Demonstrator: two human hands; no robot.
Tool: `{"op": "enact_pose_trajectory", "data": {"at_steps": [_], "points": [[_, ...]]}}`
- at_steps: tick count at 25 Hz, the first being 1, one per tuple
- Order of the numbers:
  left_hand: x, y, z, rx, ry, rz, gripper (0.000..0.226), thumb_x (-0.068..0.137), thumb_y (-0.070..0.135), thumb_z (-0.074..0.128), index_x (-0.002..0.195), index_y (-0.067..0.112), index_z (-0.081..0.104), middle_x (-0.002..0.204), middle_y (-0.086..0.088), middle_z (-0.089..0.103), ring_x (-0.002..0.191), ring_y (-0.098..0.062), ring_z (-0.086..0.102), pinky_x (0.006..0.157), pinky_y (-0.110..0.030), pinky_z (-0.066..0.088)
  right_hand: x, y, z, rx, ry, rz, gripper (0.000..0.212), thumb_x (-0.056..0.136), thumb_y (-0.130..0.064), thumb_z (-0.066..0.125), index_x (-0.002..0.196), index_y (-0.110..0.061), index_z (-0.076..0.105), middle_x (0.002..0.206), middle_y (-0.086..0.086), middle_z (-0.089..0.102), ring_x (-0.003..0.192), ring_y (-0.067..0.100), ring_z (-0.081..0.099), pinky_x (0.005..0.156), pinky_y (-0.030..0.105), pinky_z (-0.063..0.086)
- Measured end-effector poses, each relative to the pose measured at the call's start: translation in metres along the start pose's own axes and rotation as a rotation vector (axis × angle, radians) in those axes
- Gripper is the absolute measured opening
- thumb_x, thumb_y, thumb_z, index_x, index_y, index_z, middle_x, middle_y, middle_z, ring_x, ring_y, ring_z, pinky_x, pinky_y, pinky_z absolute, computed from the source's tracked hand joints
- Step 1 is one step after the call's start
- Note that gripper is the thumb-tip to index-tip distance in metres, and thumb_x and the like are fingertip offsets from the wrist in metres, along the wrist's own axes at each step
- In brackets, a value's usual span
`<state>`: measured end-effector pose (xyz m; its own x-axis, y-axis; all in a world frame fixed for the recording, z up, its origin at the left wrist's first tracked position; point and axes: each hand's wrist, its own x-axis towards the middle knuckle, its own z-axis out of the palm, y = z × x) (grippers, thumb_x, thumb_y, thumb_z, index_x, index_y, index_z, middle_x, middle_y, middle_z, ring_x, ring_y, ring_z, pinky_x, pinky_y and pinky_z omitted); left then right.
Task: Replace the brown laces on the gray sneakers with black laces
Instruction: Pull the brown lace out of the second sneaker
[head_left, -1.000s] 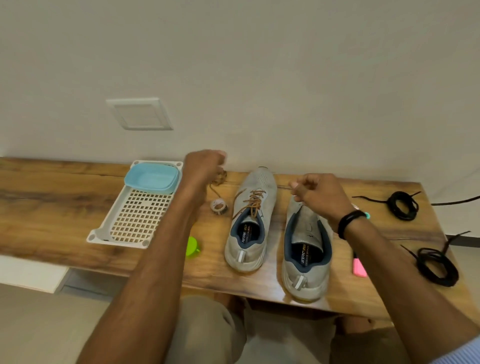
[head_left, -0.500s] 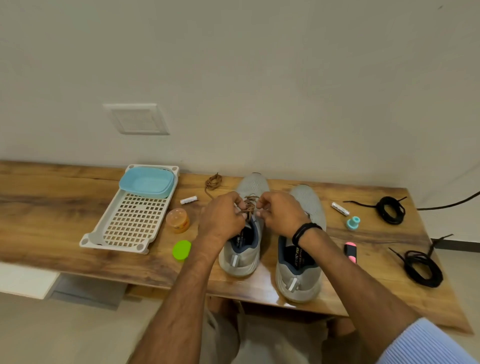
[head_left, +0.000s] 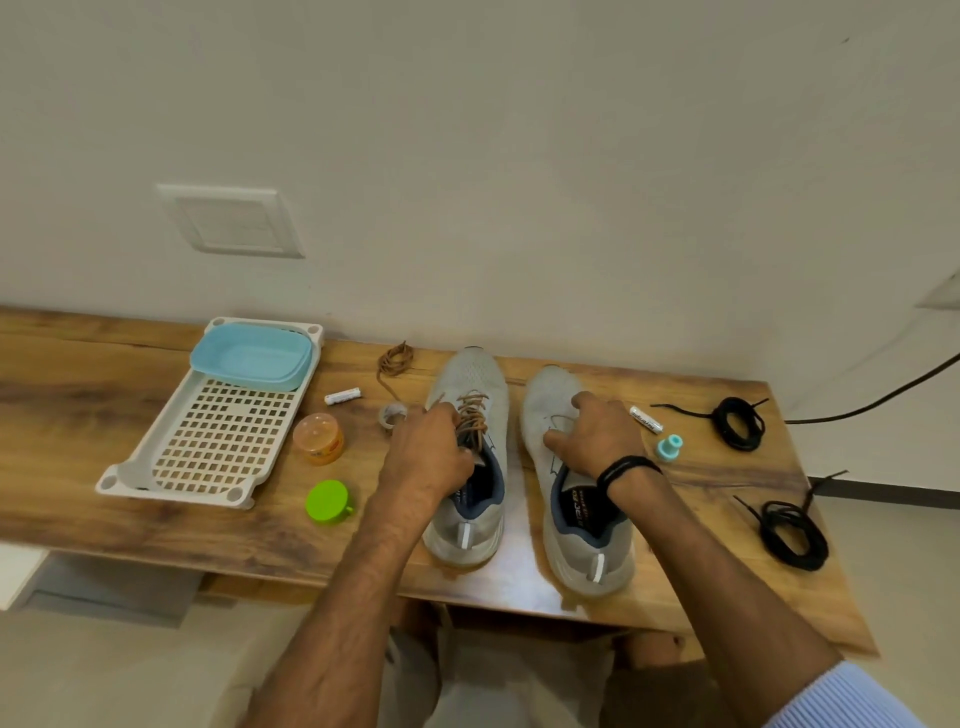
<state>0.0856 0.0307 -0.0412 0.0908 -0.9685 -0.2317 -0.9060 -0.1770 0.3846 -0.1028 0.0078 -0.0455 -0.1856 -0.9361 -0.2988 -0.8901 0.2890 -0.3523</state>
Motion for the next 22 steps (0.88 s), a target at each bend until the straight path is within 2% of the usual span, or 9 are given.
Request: {"op": "enact_pose_trajectory", "data": {"at_steps": [4, 7, 9, 11, 13, 14, 16, 19, 22], "points": [[-0.007, 0.005, -0.013, -0.084, 0.057, -0.027, 0.023, 0.084, 0.02, 0.069, 0.107, 0.018, 0.072, 0.103, -0.005, 0.071, 0.099, -0.023, 0.064, 0.079, -0.031, 0.05, 0.017, -0.004, 0.001, 0.031, 0.084, 0.011, 0.052, 0.087, -0.036, 0.064, 0.131, -0.01, 0.053, 0.129, 0.017, 0.053, 0.116, 0.032, 0.054, 0.087, 0.034, 0.046], [-0.011, 0.011, -0.032, -0.231, 0.145, -0.036, 0.011, 0.082, 0.02, 0.068, 0.089, 0.023, 0.075, 0.087, 0.004, 0.072, 0.086, -0.015, 0.066, 0.071, -0.025, 0.05, 0.007, -0.016, 0.003, 0.021, 0.29, -0.293, 0.039, 0.089, -0.025, 0.058, 0.126, -0.013, 0.059, 0.124, 0.013, 0.059, 0.116, 0.028, 0.053, 0.094, 0.035, 0.044], [-0.011, 0.015, -0.042, -0.529, 0.195, 0.045, 0.009, 0.082, 0.017, 0.07, 0.084, 0.024, 0.076, 0.079, 0.01, 0.072, 0.079, -0.007, 0.067, 0.07, -0.025, 0.054, -0.009, -0.025, -0.002, 0.224, 0.12, -0.53, 0.035, 0.087, -0.025, 0.063, 0.122, -0.021, 0.063, 0.118, 0.001, 0.065, 0.11, 0.016, 0.058, 0.094, 0.03, 0.047], [-0.012, 0.023, -0.048, -0.861, 0.134, 0.174, 0.016, 0.085, 0.012, 0.071, 0.092, 0.024, 0.079, 0.09, 0.01, 0.075, 0.086, -0.005, 0.069, 0.078, -0.024, 0.057, -0.023, -0.03, -0.005, 0.444, -0.147, -0.596, 0.024, 0.086, -0.033, 0.069, 0.109, -0.024, 0.068, 0.103, -0.008, 0.07, 0.096, 0.009, 0.065, 0.086, 0.031, 0.054], [-0.009, 0.027, -0.047, -0.968, 0.102, 0.3, 0.033, 0.087, 0.013, 0.072, 0.115, 0.031, 0.073, 0.117, 0.011, 0.069, 0.104, -0.005, 0.064, 0.089, -0.025, 0.054, -0.024, -0.031, -0.002, 0.529, -0.08, -0.525, 0.018, 0.089, -0.038, 0.067, 0.09, -0.02, 0.071, 0.083, -0.005, 0.072, 0.08, 0.011, 0.068, 0.077, 0.039, 0.057], [-0.006, 0.026, -0.045, -0.936, 0.119, 0.316, 0.044, 0.087, 0.013, 0.072, 0.125, 0.035, 0.065, 0.128, 0.01, 0.062, 0.111, -0.005, 0.059, 0.092, -0.024, 0.052, -0.021, -0.03, -0.003, 0.591, 0.01, -0.421, 0.02, 0.091, -0.036, 0.066, 0.085, -0.018, 0.071, 0.076, -0.003, 0.072, 0.073, 0.013, 0.069, 0.076, 0.042, 0.058], [0.002, 0.021, -0.038, -0.715, 0.13, 0.236, 0.055, 0.085, 0.017, 0.074, 0.135, 0.031, 0.056, 0.132, 0.004, 0.056, 0.11, -0.006, 0.056, 0.091, -0.023, 0.049, -0.013, -0.029, -0.006, 0.776, 0.132, -0.181, 0.02, 0.093, -0.028, 0.065, 0.08, -0.014, 0.071, 0.07, 0.001, 0.073, 0.067, 0.016, 0.072, 0.076, 0.043, 0.06], [0.002, 0.013, -0.03, -0.229, -0.066, 0.071, 0.049, 0.075, 0.031, 0.085, 0.119, 0.021, 0.064, 0.111, 0.004, 0.064, 0.094, -0.01, 0.059, 0.077, -0.022, 0.045, -0.006, -0.026, -0.007, 0.861, 0.213, -0.045, 0.021, 0.092, -0.025, 0.066, 0.075, -0.013, 0.072, 0.068, 0.002, 0.073, 0.064, 0.012, 0.073, 0.077, 0.038, 0.061], [0.003, 0.008, -0.026, -0.208, -0.05, 0.049, 0.032, 0.073, 0.025, 0.086, 0.102, 0.022, 0.074, 0.099, 0.006, 0.071, 0.079, -0.005, 0.059, 0.061, -0.013, 0.039, -0.006, -0.029, -0.003, 0.929, 0.205, -0.003, 0.023, 0.093, -0.025, 0.066, 0.075, -0.01, 0.072, 0.067, 0.003, 0.073, 0.063, 0.012, 0.073, 0.075, 0.036, 0.061]]}}
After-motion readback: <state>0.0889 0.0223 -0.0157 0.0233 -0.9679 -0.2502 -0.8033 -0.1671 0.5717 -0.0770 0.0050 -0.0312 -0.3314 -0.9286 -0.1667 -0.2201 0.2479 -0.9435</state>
